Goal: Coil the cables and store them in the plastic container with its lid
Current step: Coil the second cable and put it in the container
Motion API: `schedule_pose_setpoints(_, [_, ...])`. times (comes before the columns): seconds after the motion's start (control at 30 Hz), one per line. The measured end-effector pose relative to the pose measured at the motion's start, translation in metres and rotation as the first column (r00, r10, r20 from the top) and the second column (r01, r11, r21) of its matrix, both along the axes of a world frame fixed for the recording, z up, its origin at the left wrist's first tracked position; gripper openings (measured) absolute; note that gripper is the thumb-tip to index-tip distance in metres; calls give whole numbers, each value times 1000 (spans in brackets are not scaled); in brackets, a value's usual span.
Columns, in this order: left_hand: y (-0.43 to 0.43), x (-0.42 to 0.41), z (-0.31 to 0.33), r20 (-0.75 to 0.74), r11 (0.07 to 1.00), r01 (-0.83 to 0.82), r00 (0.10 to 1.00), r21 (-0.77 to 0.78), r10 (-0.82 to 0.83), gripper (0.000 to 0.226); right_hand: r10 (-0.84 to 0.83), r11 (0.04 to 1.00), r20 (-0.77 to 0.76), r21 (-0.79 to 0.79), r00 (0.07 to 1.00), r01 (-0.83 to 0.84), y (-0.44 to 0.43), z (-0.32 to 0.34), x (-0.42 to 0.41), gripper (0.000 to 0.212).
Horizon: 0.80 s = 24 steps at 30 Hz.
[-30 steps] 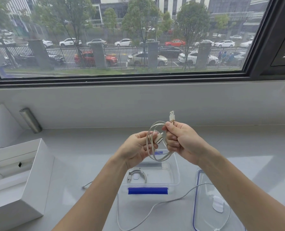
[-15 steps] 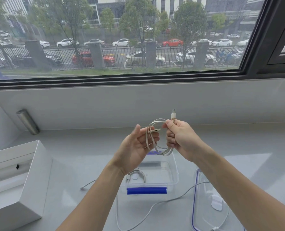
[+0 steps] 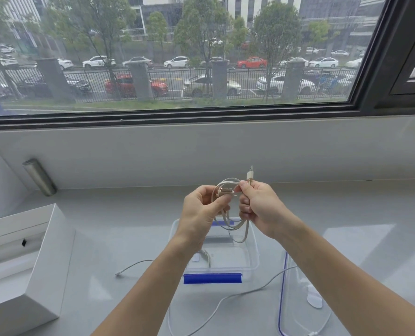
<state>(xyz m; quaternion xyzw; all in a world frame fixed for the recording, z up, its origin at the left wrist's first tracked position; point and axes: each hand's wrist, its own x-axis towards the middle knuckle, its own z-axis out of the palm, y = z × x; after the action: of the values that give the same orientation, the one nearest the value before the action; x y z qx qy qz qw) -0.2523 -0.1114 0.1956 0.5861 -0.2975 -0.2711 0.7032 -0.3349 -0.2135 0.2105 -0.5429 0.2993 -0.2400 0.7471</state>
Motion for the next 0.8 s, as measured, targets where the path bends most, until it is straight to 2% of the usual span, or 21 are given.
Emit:
schedule_pose_setpoints(0.13, [-1, 0, -6, 202, 999, 36, 979, -11, -33, 48, 4, 999, -10, 43, 1000, -4, -1, -4, 1, 29])
schedule_pose_setpoints(0.23, [0, -1, -3, 260, 997, 78, 963, -18, -71, 25, 14, 999, -16, 53, 1000, -13, -2, -5, 0, 29])
schedule_pose_setpoints(0.33, [2, 3, -2, 247, 1000, -5, 969, -23, 10, 14, 8, 999, -28, 36, 1000, -7, -4, -6, -1, 28])
schedule_pose_setpoints(0.4, [5, 8, 2, 204, 997, -40, 978, -67, 53, 13, 2, 999, -26, 32, 1000, -1, -6, -8, -2, 27])
schedule_pose_setpoints(0.53, [17, 24, 20, -79, 957, -45, 997, -287, 23, 10, 1, 998, 11, 55, 1000, -2, -12, -10, -7, 26])
schedule_pose_setpoints(0.6, [24, 35, 27, -162, 928, -103, 986, -358, 47, 9, 8, 997, 44, 82, 999, -12, -14, -9, -9, 24])
schedule_pose_setpoints(0.7, [31, 47, 29, -220, 908, -205, 967, -365, 130, 14, 40, 988, 128, 142, 991, -58, -14, -7, -11, 23])
schedule_pose_setpoints(0.8, [33, 54, 26, -313, 893, -326, 922, -311, 228, 7, 128, 975, 200, 156, 971, -161, -13, -2, -12, 22])
